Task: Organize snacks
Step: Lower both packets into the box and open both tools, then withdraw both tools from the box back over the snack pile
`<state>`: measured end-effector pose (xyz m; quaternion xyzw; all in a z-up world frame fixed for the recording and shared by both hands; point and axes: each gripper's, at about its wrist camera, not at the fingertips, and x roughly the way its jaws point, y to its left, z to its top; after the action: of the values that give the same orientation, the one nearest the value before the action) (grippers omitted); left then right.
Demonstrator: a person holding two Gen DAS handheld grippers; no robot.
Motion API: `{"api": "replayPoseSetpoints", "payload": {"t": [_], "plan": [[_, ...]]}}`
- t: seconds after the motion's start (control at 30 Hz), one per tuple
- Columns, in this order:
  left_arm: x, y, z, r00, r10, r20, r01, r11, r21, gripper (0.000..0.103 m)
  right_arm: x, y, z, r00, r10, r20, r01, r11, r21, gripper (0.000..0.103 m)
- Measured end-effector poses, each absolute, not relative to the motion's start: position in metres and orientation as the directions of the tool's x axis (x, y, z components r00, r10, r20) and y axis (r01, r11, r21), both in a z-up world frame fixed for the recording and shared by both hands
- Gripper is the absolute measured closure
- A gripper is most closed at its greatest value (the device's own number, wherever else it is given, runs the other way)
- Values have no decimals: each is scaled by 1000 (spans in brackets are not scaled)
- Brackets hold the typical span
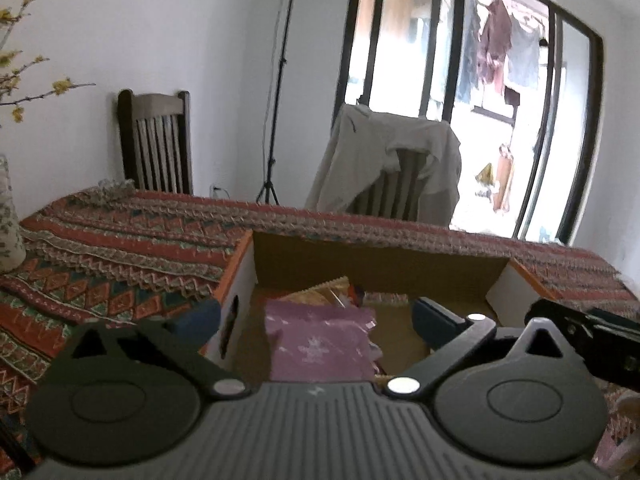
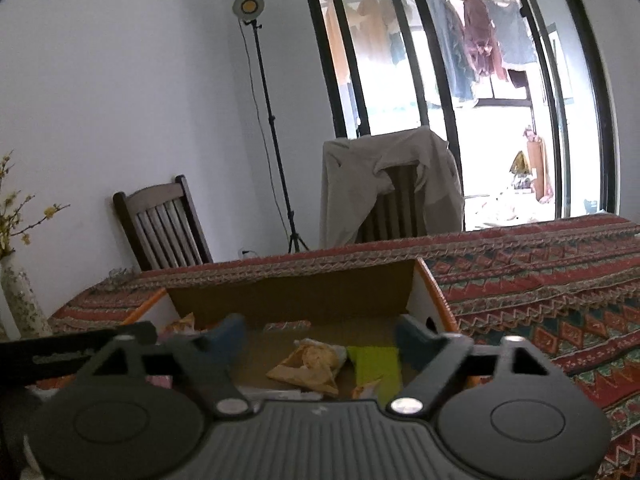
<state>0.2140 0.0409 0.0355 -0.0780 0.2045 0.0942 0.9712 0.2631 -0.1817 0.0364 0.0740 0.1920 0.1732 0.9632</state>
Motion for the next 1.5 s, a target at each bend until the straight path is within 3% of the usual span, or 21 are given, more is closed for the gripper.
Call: {"api": "replayPoseSetpoints", "payload": {"t": [0.07,0.27,0.8,1.5], "plan": [[213,42,35,900,139,-414,-207,970,-125,0,261,-183,37,869,358,-340,-303,930,206,0],[212,42,33,898,140,-418,-208,971,-121,0,263,-178,35,870,327,-368,-285,944,163,0],[195,29,51,902,155,-402,-208,974,-92,0,239,-191,61,906,281,-318,-251,959,134,0],[115,13,55,899,100,-426,-141,988,-66,0,157,-214,66,885,294,-361,-284,955,80,0]]}}
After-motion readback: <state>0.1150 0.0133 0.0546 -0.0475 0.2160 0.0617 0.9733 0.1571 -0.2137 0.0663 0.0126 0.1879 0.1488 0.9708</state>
